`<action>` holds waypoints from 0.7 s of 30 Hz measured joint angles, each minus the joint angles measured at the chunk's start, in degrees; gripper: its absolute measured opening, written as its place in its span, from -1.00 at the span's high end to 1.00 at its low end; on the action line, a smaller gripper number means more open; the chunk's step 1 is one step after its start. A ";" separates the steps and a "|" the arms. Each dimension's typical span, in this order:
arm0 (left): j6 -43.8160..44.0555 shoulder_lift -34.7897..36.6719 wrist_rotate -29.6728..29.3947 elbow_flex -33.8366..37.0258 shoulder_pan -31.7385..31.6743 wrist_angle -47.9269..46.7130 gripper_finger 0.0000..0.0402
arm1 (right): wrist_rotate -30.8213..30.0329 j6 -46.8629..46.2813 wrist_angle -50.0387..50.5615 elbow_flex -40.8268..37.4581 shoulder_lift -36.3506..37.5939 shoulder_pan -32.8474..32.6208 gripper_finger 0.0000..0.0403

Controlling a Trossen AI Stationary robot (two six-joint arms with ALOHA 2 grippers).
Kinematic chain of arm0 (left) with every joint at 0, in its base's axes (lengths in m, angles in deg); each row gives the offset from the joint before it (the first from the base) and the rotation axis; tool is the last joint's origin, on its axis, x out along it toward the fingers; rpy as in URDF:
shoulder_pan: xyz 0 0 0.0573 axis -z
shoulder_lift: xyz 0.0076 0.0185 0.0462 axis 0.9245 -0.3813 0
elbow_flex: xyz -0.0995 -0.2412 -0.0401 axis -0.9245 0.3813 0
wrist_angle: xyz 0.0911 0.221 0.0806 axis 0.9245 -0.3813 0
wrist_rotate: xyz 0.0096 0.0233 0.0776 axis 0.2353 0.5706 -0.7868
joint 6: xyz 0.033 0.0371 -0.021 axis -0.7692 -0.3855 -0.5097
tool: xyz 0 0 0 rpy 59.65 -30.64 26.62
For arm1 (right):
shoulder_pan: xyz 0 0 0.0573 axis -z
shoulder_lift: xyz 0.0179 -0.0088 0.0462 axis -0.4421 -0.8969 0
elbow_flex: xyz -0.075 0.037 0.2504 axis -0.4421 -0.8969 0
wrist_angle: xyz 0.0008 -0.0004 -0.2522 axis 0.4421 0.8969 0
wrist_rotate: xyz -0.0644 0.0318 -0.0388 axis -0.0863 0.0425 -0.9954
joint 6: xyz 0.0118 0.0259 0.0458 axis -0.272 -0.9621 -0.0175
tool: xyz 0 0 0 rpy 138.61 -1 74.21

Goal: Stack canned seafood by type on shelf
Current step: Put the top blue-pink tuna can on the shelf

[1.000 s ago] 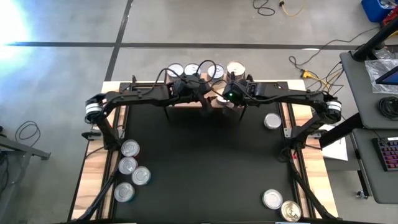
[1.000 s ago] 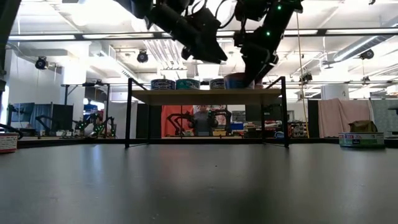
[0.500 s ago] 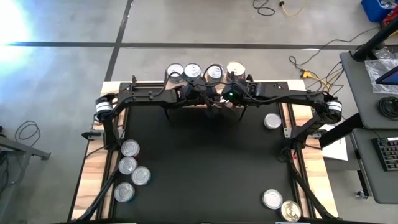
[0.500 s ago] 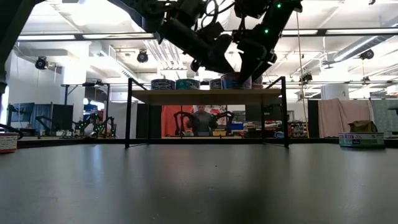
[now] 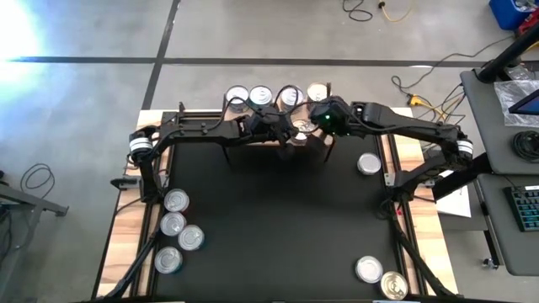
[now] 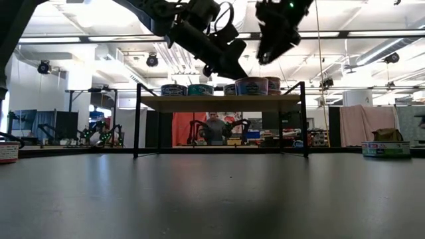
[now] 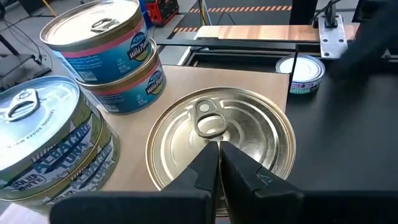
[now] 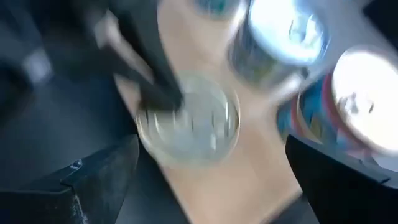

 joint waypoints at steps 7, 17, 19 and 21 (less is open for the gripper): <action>-0.21 2.58 -0.56 -1.49 0.07 -0.09 1.00 | -0.01 -0.26 -9.89 -2.51 0.60 -0.24 -0.41; 1.18 17.07 -1.59 -1.42 0.31 -7.53 1.00 | -0.12 -1.66 -13.38 -7.69 -0.64 -0.09 0.79; 0.48 19.57 -3.97 -1.14 0.31 -8.00 1.00 | 0.30 -2.34 -15.55 -7.95 -1.59 -0.09 0.91; -0.25 21.82 -5.92 -0.93 0.28 -8.66 1.00 | 1.49 -2.22 -18.15 -8.04 -2.50 -0.09 0.92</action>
